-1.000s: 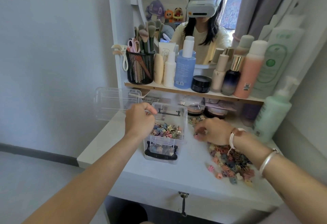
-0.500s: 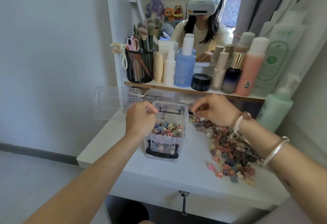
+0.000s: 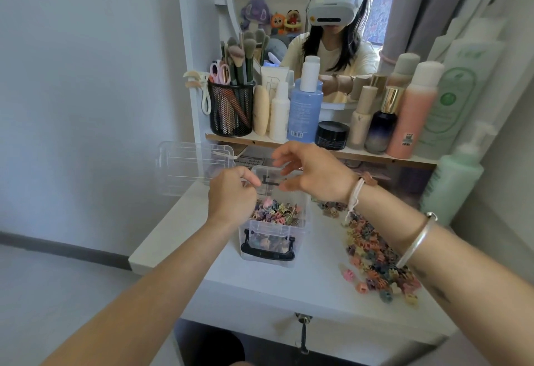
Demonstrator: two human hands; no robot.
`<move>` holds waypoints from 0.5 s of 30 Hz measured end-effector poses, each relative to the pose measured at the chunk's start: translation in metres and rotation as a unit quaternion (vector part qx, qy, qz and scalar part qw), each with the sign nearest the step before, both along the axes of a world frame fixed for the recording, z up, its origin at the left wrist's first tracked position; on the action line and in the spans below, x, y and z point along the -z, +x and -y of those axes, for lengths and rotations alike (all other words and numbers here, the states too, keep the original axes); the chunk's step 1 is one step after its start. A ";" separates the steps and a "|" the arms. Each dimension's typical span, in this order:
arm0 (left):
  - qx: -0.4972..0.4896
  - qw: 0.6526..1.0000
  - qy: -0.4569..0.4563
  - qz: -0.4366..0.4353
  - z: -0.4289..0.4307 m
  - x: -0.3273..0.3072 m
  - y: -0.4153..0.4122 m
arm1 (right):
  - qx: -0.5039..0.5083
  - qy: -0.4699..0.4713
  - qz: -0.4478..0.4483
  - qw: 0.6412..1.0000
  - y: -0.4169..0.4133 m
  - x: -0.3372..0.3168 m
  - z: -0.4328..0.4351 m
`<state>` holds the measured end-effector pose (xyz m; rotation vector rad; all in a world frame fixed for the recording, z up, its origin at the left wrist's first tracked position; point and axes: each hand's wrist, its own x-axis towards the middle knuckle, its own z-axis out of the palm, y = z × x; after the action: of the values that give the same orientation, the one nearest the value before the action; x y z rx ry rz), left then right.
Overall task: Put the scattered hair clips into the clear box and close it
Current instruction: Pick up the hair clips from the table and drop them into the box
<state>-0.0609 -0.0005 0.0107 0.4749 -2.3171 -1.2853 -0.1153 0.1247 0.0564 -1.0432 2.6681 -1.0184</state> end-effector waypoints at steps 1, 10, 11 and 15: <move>0.000 1.000 0.001 0.001 0.000 0.000 0.000 | 0.002 -0.020 0.012 1.000 -0.002 0.001 0.000; -0.008 1.000 0.009 0.008 0.003 -0.001 -0.010 | 0.115 0.236 -0.098 0.960 -0.048 0.043 -0.048; -0.007 1.000 0.008 0.009 0.003 -0.002 -0.010 | 0.101 0.265 -0.091 0.955 -0.050 0.052 -0.048; -0.004 1.000 0.010 0.009 0.003 -0.002 -0.012 | 0.079 0.318 -0.102 0.939 -0.058 0.071 -0.034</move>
<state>-0.0724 -0.0031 0.0123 0.5044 -2.3162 -1.3058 -0.1735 0.1590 -0.0147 -0.8290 2.9454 -0.0149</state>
